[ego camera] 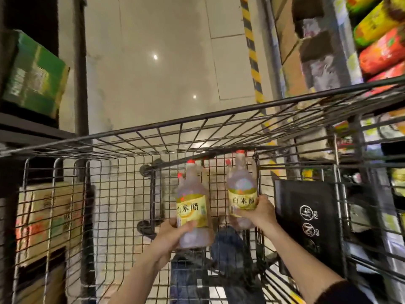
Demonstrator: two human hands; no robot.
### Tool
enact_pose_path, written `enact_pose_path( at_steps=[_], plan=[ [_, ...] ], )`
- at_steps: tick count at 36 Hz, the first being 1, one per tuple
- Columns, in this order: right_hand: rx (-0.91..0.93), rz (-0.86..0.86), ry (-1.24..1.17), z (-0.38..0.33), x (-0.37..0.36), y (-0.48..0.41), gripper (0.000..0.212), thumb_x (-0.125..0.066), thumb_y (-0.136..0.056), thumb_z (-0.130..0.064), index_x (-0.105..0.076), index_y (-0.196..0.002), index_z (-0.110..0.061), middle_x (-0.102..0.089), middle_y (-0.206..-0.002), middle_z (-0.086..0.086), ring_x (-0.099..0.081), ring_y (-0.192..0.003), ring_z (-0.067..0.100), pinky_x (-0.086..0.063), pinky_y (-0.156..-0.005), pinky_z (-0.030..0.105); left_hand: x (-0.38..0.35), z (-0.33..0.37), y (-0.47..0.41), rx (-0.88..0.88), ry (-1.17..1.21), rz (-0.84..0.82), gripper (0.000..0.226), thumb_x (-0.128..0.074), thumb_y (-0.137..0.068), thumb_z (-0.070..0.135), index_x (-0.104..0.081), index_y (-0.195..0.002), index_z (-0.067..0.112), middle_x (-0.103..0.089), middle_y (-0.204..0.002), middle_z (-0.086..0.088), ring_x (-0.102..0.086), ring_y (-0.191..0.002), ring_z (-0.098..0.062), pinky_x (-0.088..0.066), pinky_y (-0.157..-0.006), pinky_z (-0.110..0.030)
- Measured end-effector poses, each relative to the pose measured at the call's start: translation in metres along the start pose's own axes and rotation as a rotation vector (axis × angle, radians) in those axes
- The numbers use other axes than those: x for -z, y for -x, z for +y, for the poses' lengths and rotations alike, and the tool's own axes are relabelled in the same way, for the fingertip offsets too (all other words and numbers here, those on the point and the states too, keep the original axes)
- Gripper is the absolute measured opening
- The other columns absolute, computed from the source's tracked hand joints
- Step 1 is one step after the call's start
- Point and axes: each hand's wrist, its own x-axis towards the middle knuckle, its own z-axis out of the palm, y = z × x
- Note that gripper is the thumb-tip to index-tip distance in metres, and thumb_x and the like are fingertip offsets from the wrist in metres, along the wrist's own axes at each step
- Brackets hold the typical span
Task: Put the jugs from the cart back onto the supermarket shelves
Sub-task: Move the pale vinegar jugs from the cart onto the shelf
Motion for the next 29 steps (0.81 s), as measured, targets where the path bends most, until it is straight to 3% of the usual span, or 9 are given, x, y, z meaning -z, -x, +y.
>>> enact_pose_path(
  at_steps=[2,5,9,11,13,18,23,26,29],
  plan=[
    [0.013,-0.012,0.002,0.005,-0.002,-0.006,0.081,-0.094,-0.044,-0.031,-0.053,-0.107,-0.003,-0.067,-0.098,0.005,-0.066,-0.088,0.021,-0.049,-0.058,0.024,-0.002,0.0,-0.002,0.016,0.049,0.0,0.106,-0.094,-0.021,0.051,-0.061,-0.11,0.004,-0.073,-0.1,-0.015,-0.071,-0.09,-0.027,-0.057,-0.077,-0.036],
    [0.0,-0.023,0.022,0.007,-0.007,-0.008,0.076,-0.094,-0.046,-0.033,-0.053,-0.104,-0.005,-0.066,-0.094,0.002,-0.064,-0.083,0.017,-0.044,-0.054,0.018,-0.006,0.0,-0.003,0.038,0.096,0.003,0.112,-0.095,-0.019,0.048,-0.058,-0.114,0.001,-0.072,-0.102,-0.017,-0.069,-0.096,-0.031,-0.057,-0.08,-0.039],
    [0.013,-0.039,0.086,0.004,-0.023,-0.012,0.078,-0.086,-0.034,-0.057,-0.065,-0.097,-0.016,-0.069,-0.095,0.002,-0.065,-0.09,0.02,-0.053,-0.076,0.03,-0.01,-0.002,-0.003,0.042,0.106,0.0,0.114,-0.094,-0.015,0.049,-0.057,-0.113,0.002,-0.074,-0.097,-0.015,-0.071,-0.09,-0.029,-0.058,-0.073,-0.036],
    [0.004,-0.038,0.039,0.0,-0.031,-0.009,0.051,-0.089,-0.05,-0.035,-0.065,-0.092,-0.016,-0.068,-0.089,0.002,-0.066,-0.087,0.021,-0.051,-0.073,0.028,-0.011,-0.003,-0.002,0.04,0.094,-0.007,0.114,-0.093,-0.013,0.05,-0.057,-0.111,0.004,-0.074,-0.094,-0.013,-0.07,-0.088,-0.028,-0.056,-0.071,-0.035],
    [-0.004,-0.006,-0.04,0.001,-0.039,-0.01,0.043,-0.087,-0.055,-0.019,-0.064,-0.091,-0.016,-0.07,-0.09,0.004,-0.067,-0.087,0.022,-0.054,-0.074,0.032,-0.011,-0.003,-0.003,0.029,0.086,-0.003,0.115,-0.093,-0.013,0.052,-0.057,-0.112,0.005,-0.074,-0.094,-0.014,-0.069,-0.09,-0.029,-0.055,-0.072,-0.035],
    [-0.082,-0.01,-0.207,0.006,-0.047,-0.016,0.06,-0.09,-0.047,-0.025,-0.065,-0.101,-0.017,-0.07,-0.093,0.002,-0.067,-0.089,0.02,-0.056,-0.079,0.035,-0.011,-0.002,0.0,0.03,0.085,0.015,0.113,-0.093,-0.012,0.05,-0.058,-0.11,0.005,-0.074,-0.092,-0.013,-0.069,-0.092,-0.031,-0.056,-0.084,-0.043],
    [-0.136,-0.127,-0.353,-0.008,-0.03,-0.004,0.042,-0.086,-0.057,0.0,-0.062,-0.089,-0.013,-0.066,-0.08,0.001,-0.061,-0.068,0.01,-0.045,-0.05,0.021,-0.008,0.001,0.008,0.036,0.06,0.025,0.114,-0.094,-0.014,0.05,-0.057,-0.112,0.005,-0.074,-0.094,-0.014,-0.072,-0.086,-0.028,-0.057,-0.067,-0.035],
    [-0.15,-0.202,-0.445,-0.012,-0.022,0.008,0.042,-0.086,-0.056,0.004,-0.06,-0.083,-0.014,-0.067,-0.08,0.003,-0.064,-0.068,0.013,-0.049,-0.053,0.023,-0.003,0.002,0.014,0.045,0.051,0.052,0.118,-0.094,-0.014,0.05,-0.055,-0.116,0.004,-0.074,-0.096,-0.014,-0.072,-0.087,-0.028,-0.057,-0.068,-0.034],
    [-0.16,-0.247,-0.502,-0.013,-0.017,0.021,0.063,-0.091,-0.045,-0.002,-0.062,-0.101,-0.008,-0.071,-0.092,0.008,-0.068,-0.082,0.02,-0.053,-0.062,0.029,-0.001,0.006,0.024,0.039,0.05,0.061,0.117,-0.095,-0.017,0.048,-0.054,-0.117,0.003,-0.074,-0.097,-0.015,-0.071,-0.09,-0.03,-0.056,-0.076,-0.039]
  ],
)
